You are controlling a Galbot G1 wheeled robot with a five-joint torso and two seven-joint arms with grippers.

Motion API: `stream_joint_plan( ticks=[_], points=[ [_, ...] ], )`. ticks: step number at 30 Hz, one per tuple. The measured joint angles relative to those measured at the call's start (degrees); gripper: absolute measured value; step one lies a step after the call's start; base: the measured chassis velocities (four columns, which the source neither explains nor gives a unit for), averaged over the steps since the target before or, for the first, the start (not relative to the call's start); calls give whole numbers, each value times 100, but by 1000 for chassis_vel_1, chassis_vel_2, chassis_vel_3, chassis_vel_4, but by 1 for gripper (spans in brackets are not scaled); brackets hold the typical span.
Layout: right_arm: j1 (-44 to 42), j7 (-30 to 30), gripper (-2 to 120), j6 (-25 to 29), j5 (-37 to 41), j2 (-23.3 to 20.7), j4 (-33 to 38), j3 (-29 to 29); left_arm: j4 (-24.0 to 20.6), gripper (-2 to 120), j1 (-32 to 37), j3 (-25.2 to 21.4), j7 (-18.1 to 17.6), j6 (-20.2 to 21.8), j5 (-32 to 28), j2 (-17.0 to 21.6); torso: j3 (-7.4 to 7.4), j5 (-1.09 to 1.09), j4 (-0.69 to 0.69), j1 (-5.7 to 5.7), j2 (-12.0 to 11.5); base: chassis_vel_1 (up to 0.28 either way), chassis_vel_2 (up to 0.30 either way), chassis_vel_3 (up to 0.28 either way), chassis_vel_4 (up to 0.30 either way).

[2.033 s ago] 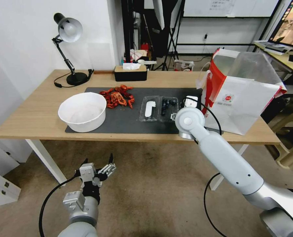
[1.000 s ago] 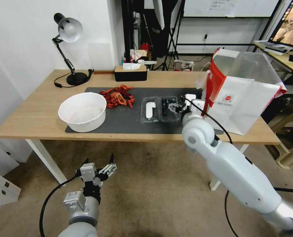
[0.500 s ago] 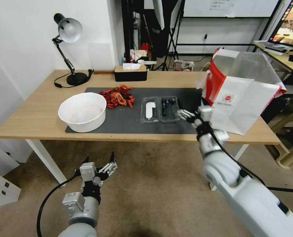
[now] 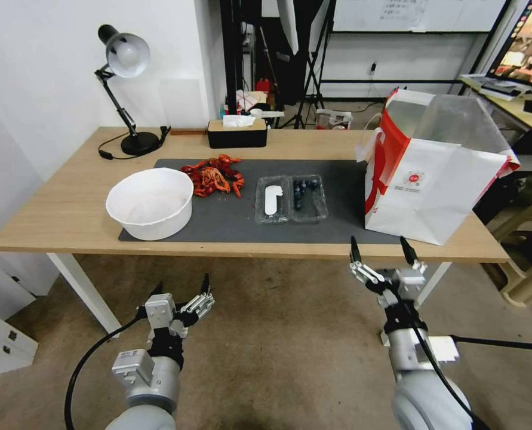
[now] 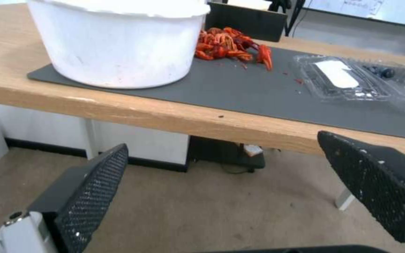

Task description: Close the takeout container lid, then place the container into the takeout bag.

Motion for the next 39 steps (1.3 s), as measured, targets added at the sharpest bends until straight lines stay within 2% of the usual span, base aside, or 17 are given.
stream_joint_plan(
  ticks=[13, 16, 17, 18, 20, 21, 23, 24, 26, 27, 30, 31, 32, 34, 35, 38, 39],
  points=[
    [-461, -338, 100, 298, -158, 277, -84, 100, -59, 100, -68, 105, 17, -38, -177, 118, 1, 0, 1, 1, 0, 0, 0, 0, 0],
    [-469, -355, 100, 324, -202, 332, -121, 100, -264, 100, -121, 187, -32, 93, -639, 170, 1, 0, 1, 1, -1, 0, 0, 0, 0],
    [-465, -360, 100, 325, -226, 357, -134, 76, -410, 100, -158, 229, -89, 217, -989, 192, 1, 0, 1, 1, -1, 0, 0, 0, 0],
    [-465, -360, 100, 325, -226, 357, -134, 76, -410, 100, -158, 229, -89, 217, -989, 192, 1, 0, 1, 1, -1, 0, 0, 0, 0],
    [-429, -368, 100, 308, -256, 378, -151, 10, -653, 100, -262, 271, -232, 427, -1718, 235, 1, 1, 1, 1, 0, 0, 0, 0, 0],
    [-429, -368, 100, 308, -256, 378, -151, 10, -653, 100, -262, 271, -232, 427, -1718, 235, 1, 1, 1, 1, 0, 0, 0, 0, 0],
    [-366, -382, 100, 258, -264, 367, -172, -42, -855, 100, -416, 263, -444, 620, -2668, 280, 1, 0, 1, 1, -1, 0, 0, 0, 0],
    [-366, -382, 100, 258, -264, 367, -172, -42, -855, 100, -416, 263, -444, 620, -2668, 280, 1, 0, 1, 1, -1, 0, 0, 0, 0],
    [-290, -390, 100, 210, -259, 328, -194, -87, -1023, 100, -530, 197, -588, 731, -3513, 299, 1, 0, 0, 1, -1, 0, 0, 0, 0],
    [-290, -390, 100, 210, -259, 328, -194, -87, -1023, 100, -530, 197, -588, 731, -3513, 299, 1, 0, 0, 1, -1, 0, 0, 0, 0],
    [-174, -389, 100, 103, -233, 254, -229, -181, -1219, 100, -738, 139, -947, 771, -4952, 289, 1, 1, 1, 1, -1, 0, 0, 0, 0],
    [-174, -389, 100, 103, -233, 254, -229, -181, -1219, 100, -738, 139, -947, 771, -4952, 289, 1, 1, 1, 1, -1, 0, 0, 0, 0],
    [-168, -388, 100, 85, -235, 243, -240, -199, -1237, 100, -878, 125, -1198, 780, -5690, 284, 1, 0, 3, 1, -1, 0, 0, 0, 0],
    [-207, -385, 100, 84, -246, 254, -245, -197, -1244, 100, -1184, 89, -1631, 822, -6670, 283, 1, 0, 0, 1, -1, 0, 0, 0, 0],
    [-207, -385, 100, 84, -246, 254, -245, -197, -1244, 100, -1184, 89, -1631, 822, -6670, 283, 1, 0, 0, 1, -1, 0, 0, 0, 0],
    [-287, -353, 100, 60, -196, 297, -243, -173, -1245, 100, -1585, 110, -1860, 820, -7347, 295, 1, 0, 1, 1, -1, 0, 0, 0, 0],
    [-287, -353, 100, 60, -196, 297, -243, -173, -1245, 100, -1585, 110, -1860, 820, -7347, 295, 1, 0, 1, 1, -1, 0, 0, 0, 0]
  ],
)
